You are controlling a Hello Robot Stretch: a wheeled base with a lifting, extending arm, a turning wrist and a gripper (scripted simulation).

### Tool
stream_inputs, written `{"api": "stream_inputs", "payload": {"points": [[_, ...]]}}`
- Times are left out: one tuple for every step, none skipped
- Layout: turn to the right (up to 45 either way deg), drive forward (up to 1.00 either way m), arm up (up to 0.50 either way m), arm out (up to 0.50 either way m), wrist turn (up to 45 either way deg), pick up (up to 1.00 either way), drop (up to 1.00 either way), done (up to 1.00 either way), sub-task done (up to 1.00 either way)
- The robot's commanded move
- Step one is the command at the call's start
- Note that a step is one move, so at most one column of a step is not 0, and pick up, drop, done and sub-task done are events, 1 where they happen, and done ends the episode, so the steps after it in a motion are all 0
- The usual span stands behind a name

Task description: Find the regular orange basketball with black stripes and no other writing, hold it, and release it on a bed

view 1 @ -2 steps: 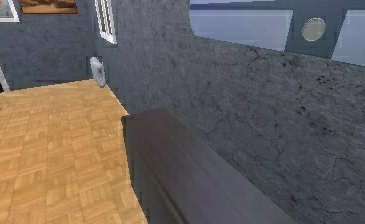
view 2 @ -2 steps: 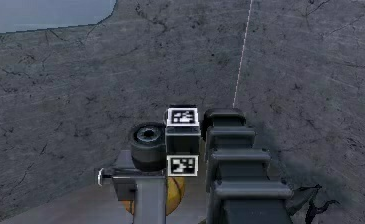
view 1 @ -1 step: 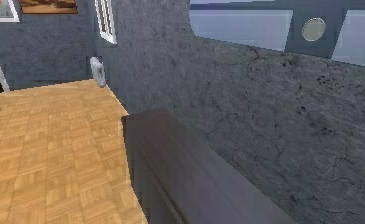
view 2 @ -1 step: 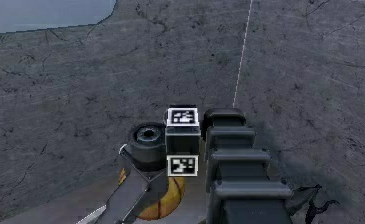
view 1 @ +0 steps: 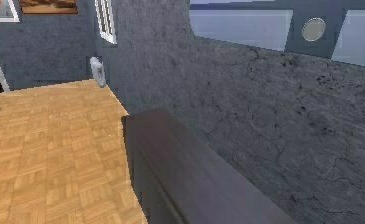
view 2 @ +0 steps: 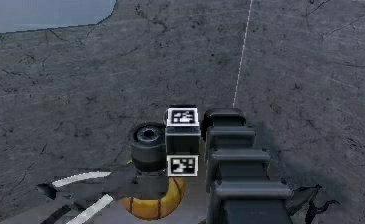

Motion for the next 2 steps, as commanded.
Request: {"api": "stream_inputs", "payload": {"points": [[0.0,0.0,0.0,0.0,45.0,0.0,0.0,0.0,0.0],[0.0,0.0,0.0,0.0,24.0,0.0,0.0,0.0,0.0]]}}
